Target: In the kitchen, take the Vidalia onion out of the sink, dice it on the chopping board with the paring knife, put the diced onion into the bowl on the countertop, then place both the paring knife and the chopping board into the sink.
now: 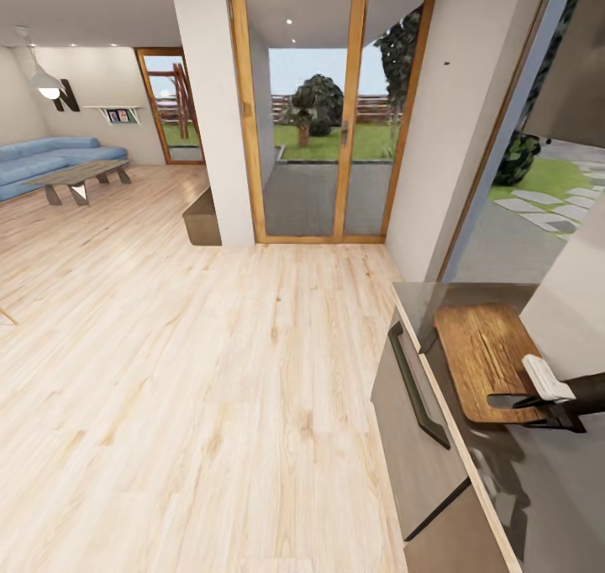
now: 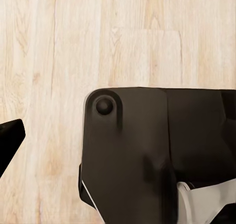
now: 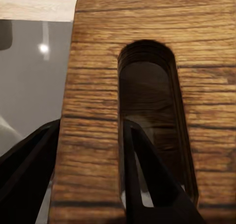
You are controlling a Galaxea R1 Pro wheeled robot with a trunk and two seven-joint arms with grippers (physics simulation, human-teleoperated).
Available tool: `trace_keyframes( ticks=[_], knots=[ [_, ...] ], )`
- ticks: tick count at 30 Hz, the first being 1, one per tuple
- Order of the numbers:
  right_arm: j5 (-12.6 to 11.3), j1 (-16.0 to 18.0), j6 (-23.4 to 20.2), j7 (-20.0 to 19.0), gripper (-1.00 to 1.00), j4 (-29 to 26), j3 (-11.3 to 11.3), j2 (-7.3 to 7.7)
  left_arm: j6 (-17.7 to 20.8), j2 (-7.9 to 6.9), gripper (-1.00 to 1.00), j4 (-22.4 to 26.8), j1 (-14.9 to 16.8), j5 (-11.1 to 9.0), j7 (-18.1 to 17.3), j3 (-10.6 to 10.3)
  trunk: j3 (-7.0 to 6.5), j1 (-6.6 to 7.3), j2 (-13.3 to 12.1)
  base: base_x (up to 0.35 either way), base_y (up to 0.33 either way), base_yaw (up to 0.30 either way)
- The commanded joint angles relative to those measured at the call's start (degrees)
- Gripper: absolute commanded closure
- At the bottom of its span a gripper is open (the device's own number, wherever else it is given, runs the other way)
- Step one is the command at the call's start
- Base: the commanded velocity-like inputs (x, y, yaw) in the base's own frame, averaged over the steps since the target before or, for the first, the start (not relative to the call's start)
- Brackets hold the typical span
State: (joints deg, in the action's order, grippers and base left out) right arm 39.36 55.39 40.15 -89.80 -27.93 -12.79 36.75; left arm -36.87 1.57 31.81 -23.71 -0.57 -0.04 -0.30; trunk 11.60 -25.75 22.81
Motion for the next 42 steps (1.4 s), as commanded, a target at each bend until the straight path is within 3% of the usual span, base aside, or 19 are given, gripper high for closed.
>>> trace_keyframes(
  ticks=[1,42],
  knots=[
    [0.2,0.1,0.4,-0.2,1.00,-0.1,-0.4,-0.06,-0.1,-0.04,-1.00,0.0,0.0,-0.1,0.0,0.0,0.10,-0.03,0.1,0.000,0.000,0.000],
    [0.1,0.1,0.4,-0.2,1.00,0.3,0.0,-0.09,-0.1,-0.34,-1.00,-1.1,0.0,-0.1,0.1,0.1,0.10,-0.03,0.1,-0.053,-0.002,0.000]
  ],
)
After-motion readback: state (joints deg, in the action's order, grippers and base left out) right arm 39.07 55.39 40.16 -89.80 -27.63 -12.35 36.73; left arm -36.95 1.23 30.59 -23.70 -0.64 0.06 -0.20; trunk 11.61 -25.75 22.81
